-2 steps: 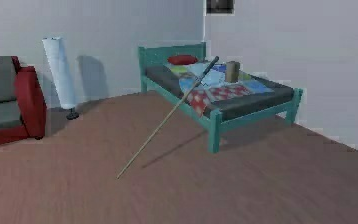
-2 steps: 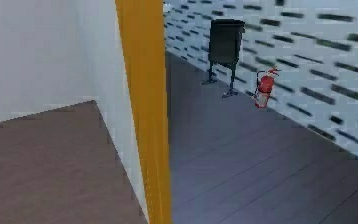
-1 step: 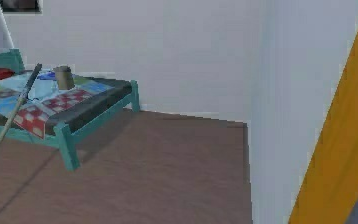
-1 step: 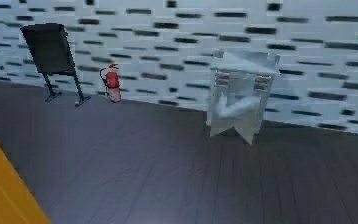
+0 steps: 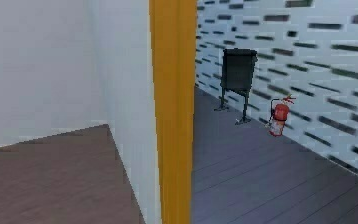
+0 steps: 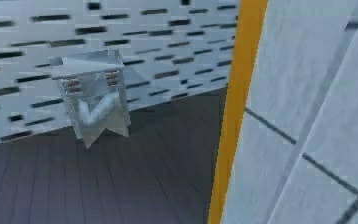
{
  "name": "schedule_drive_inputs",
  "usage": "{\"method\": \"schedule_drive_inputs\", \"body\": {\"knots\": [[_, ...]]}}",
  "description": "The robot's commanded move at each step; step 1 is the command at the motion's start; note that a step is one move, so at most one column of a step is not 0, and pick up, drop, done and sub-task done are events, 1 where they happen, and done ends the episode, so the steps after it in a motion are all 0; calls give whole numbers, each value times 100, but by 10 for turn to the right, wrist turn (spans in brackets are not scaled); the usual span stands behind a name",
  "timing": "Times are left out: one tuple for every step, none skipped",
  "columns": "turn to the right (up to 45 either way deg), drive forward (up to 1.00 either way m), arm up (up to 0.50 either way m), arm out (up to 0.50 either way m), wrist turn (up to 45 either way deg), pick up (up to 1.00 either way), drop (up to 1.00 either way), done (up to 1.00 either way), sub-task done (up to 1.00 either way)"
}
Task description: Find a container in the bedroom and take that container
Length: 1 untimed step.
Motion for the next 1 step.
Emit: {"method": "schedule_drive_inputs", "body": {"knots": [[0,10,0,0,0,0,0,0,0]]}}
